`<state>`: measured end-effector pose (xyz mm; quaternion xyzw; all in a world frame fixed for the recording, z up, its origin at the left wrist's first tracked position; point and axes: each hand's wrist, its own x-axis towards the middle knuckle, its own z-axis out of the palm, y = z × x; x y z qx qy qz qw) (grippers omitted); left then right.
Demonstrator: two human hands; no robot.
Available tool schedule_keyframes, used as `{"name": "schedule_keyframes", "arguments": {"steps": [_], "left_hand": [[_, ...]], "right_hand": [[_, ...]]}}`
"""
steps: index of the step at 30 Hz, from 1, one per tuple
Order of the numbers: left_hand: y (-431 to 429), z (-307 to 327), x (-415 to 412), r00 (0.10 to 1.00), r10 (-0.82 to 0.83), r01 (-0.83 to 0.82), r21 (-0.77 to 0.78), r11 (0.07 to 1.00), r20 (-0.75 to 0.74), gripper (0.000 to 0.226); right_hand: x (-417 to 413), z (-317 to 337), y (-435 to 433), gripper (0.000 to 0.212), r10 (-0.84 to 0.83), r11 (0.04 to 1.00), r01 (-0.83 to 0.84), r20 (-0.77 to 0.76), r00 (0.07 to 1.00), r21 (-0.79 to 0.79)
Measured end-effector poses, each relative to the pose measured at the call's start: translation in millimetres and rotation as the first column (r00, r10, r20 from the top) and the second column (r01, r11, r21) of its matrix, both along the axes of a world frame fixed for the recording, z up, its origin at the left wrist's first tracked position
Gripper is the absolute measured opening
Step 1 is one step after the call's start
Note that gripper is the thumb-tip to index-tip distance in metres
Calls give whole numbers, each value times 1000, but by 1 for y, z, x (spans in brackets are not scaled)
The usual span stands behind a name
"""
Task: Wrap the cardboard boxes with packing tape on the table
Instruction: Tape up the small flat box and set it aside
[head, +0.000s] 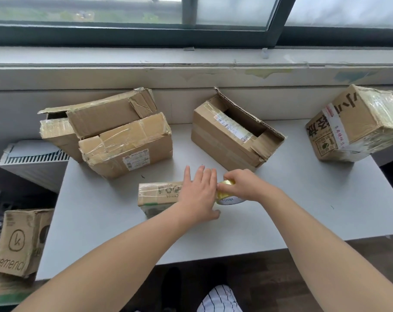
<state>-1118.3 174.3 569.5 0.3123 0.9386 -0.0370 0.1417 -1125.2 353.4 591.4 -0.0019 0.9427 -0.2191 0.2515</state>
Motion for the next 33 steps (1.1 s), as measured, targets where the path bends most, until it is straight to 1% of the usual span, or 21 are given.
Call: {"name": "schedule_keyframes", "arguments": {"steps": [2,3,5,7,8,10,11,13,14,15,16,17,18,20,22,23,25,26,28,31,33], "left_hand": [[3,-3,2,999,13,-12,16,1000,-33,113],[1,-7,3,998,19,-16,38,999,-59,106],[-2,-11,3,994,43,-35,85,996,-103,83],[-2,-10,0,993,63,-53,94,994,-101,65],[-1,-9,-2,994,64,-57,93,994,-85,61],[-1,-5,-7,997,69,-64,125,990,-33,62],[-4,-2,-11,997,76,-74,167,983,-8,65],[-13,13,-17,994,108,-114,305,946,35,70],[-19,26,-19,988,134,-155,414,897,78,71],[-25,37,-21,974,158,-220,537,814,160,70],[-32,48,-23,951,157,-297,650,699,265,67],[-39,53,-24,920,129,-371,721,586,369,64],[-47,56,-24,888,91,-433,751,498,451,64],[-63,53,-20,845,56,-506,761,406,532,72],[-76,49,-15,832,67,-534,764,363,550,78],[-83,48,-14,832,70,-536,767,351,550,77],[-100,45,-13,837,92,-535,770,347,540,66],[-110,45,-13,834,118,-544,766,342,540,59],[-129,43,-14,824,128,-560,760,330,552,53],[-137,46,-13,833,107,-539,752,380,543,53],[-135,47,-11,830,107,-544,752,374,547,52]], "right_hand": [[0,-2,2,42,1,1000,-1,5,1000,1],[1,-3,2,42,4,1000,-4,-1,1000,-7],[2,-4,0,43,15,1000,-16,-31,999,-20],[4,-4,-1,45,10,1000,-12,-63,998,-29],[6,-4,0,48,1,1000,-3,-71,997,-23],[10,1,2,56,-43,998,40,-69,997,-44],[12,8,4,59,-90,991,82,-69,994,-103],[14,32,8,59,-211,939,181,-74,975,-293],[13,47,10,57,-260,894,210,-76,963,-397],[12,64,9,57,-290,842,215,-78,954,-495],[9,80,7,58,-295,793,197,-80,952,-576],[6,95,2,60,-271,771,156,-96,958,-618],[3,107,-8,59,-223,780,99,-126,967,-618],[0,120,-33,50,-115,826,-6,-180,977,-564],[-1,125,-58,44,-55,855,-60,-205,977,-515],[-4,125,-67,44,-37,868,-80,-225,974,-490],[-8,126,-74,50,26,921,-129,-272,962,-367],[-12,126,-71,53,71,953,-152,-295,953,-262],[-16,126,-55,56,122,986,-151,-297,947,-75],[-14,117,-34,60,145,989,-139,-229,962,42],[-12,110,-31,64,117,993,-111,-209,971,39]]}}
